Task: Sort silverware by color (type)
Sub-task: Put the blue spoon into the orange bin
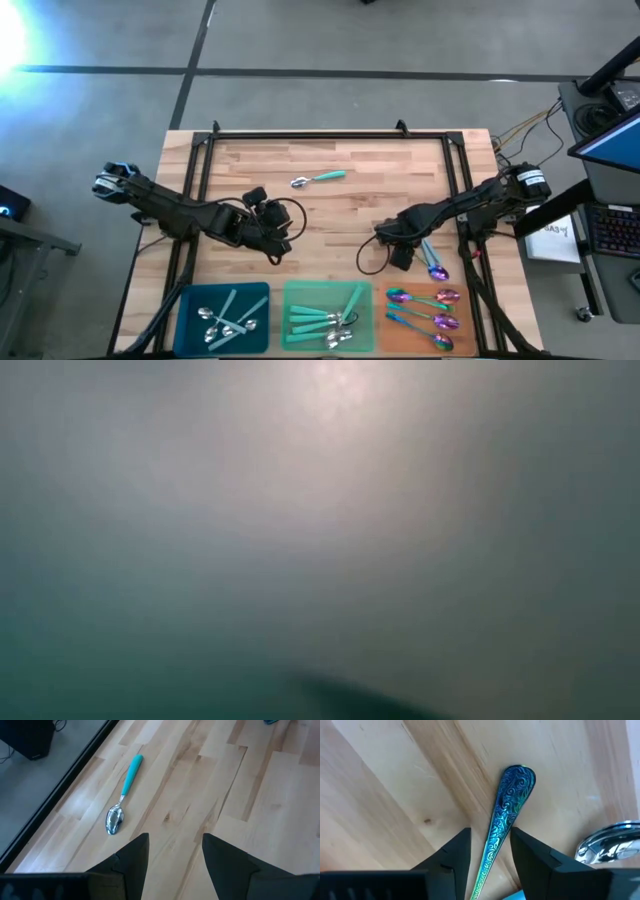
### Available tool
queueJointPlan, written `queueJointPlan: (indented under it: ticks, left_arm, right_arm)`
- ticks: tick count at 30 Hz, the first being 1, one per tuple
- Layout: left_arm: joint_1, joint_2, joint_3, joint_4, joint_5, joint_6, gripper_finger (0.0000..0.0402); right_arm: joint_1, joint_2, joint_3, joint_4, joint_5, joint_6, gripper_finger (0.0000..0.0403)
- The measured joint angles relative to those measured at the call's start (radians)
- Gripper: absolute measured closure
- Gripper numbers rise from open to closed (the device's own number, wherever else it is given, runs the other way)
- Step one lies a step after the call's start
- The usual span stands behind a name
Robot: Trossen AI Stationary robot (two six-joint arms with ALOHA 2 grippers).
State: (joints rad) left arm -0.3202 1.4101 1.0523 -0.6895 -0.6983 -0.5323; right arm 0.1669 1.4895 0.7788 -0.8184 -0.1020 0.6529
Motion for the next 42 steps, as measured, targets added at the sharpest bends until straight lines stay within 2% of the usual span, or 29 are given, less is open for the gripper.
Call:
queueJointPlan:
  ticks: [9, 18, 26, 31, 42]
  left_arm:
    - [0.001, 0.0, 0.0, 0.0, 0.0, 0.044, 0.0232]
    - [0.009, 0.0, 0.0, 0.0, 0.0, 0.05, 0.0232]
    - [0.012, 0.0, 0.0, 0.0, -0.001, 0.05, 0.0232]
    - [0.013, 0.0, 0.0, 0.001, -0.001, 0.049, 0.0232]
    - [0.013, 0.0, 0.0, 0.003, -0.002, 0.011, 0.0232]
  right_arm:
    - [0.034, -0.001, -0.037, -0.009, -0.003, 0.099, 0.0292]
    - [0.036, -0.001, -0.043, -0.024, -0.022, 0.106, 0.0383]
    - [0.036, -0.017, -0.024, -0.024, -0.032, 0.075, 0.0388]
    - [0.038, -0.08, 0.014, -0.008, -0.043, 0.03, 0.0389]
    - [0.036, -0.265, 0.042, 0.092, 0.177, -0.025, 0.0397]
